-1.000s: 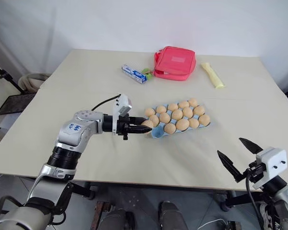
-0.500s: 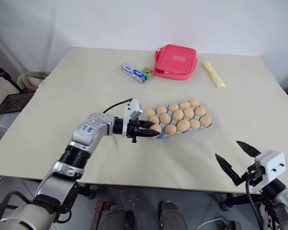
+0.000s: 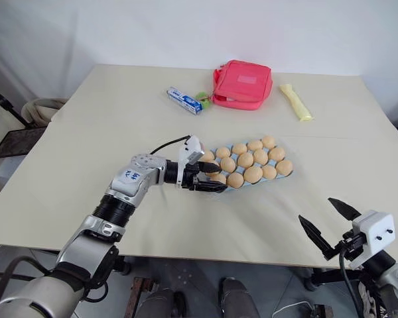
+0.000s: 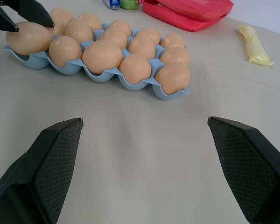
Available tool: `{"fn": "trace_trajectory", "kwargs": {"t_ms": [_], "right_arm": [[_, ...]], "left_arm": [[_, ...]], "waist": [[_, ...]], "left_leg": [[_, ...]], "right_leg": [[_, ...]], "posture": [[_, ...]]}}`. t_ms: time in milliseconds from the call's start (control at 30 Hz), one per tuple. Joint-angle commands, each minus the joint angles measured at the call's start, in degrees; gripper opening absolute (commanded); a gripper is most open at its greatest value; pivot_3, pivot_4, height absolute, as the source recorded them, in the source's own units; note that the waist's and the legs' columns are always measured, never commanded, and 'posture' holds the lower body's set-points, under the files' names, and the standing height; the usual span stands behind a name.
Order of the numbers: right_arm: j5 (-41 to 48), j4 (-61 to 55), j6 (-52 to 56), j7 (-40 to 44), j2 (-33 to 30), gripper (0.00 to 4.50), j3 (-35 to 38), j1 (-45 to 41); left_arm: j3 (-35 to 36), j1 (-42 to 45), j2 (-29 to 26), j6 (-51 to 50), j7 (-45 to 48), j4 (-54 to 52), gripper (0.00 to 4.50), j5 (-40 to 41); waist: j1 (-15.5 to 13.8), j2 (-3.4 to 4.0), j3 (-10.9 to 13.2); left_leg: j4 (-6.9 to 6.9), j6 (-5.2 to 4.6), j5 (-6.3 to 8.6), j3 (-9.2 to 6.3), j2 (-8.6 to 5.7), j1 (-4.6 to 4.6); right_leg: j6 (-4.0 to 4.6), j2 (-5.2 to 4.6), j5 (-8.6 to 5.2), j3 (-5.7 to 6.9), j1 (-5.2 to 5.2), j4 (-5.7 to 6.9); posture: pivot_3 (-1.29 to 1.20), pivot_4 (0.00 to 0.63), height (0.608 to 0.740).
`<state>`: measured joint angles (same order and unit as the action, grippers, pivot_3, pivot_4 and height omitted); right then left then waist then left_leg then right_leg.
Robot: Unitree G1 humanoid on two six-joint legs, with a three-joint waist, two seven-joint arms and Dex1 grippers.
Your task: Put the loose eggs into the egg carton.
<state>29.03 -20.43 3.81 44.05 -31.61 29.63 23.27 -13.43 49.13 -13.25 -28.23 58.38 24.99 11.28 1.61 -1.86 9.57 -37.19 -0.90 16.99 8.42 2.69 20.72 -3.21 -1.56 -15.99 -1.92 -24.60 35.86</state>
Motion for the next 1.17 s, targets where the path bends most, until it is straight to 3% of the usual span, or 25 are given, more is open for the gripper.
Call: {"fn": "trace_trajectory", "kwargs": {"t_ms": [33, 167, 467, 767, 1167], "right_arm": [[0.82, -1.25, -0.95, 0.2, -0.78, 4.5, 1.93, -0.36], [1.24, 0.33, -0.95, 1.76, -2.25, 4.5, 2.11, -1.93], [0.79, 8.34, -0.96, 6.48, -7.45, 4.5, 0.84, -9.76], [-0.01, 13.52, -0.26, 11.01, -10.51, 4.5, -2.05, -15.53], [-1.2, 20.21, -0.58, 17.63, -15.53, 4.5, -2.44, -19.18]], "left_arm": [[2.75, 0.77, -0.87, 0.44, 0.16, -5.16, 4.47, 2.13], [5.79, 0.77, -4.38, -3.44, 3.17, -8.19, 4.47, 5.93], [13.5, -3.9, -15.81, -0.46, 6.62, -10.05, 4.47, 8.84], [18.6, -14.06, -27.12, 3.87, 13.81, -11.28, 4.47, 10.62], [21.81, -15.97, -29.46, 10.75, 19.99, -5.83, 4.47, 13.06]], "waist": [[0.03, 0.0, 0.0], [0.3, 0.02, 0.01], [0.08, 0.03, 0.02], [0.04, 0.05, 0.03], [-0.01, 0.04, 0.04]], "left_leg": [[0.0, 0.0, 0.0, 0.0, 0.0, 0.0], [0.04, 0.01, 0.0, 0.01, 0.03, -0.04], [0.05, 0.04, 0.0, 0.03, 0.04, -0.1], [0.07, 0.11, 0.06, 0.04, 0.1, -0.08], [0.08, 0.07, 0.1, 0.04, 0.1, -0.05]], "right_leg": [[0.0, 0.0, 0.0, 0.0, 0.0, 0.0], [0.01, 0.02, -0.01, -0.01, 0.0, 0.02], [0.05, 0.0, -0.03, 0.02, 0.02, 0.04], [0.14, -0.03, -0.08, 0.08, 0.0, 0.03], [0.19, -0.12, -0.11, 0.16, -0.04, 0.0]], "posture": [[0.0, 0.15, 0.74], [0.0, 0.15, 0.74], [0.0, 0.15, 0.74], [0.0, 0.15, 0.74], [0.0, 0.15, 0.74]]}}
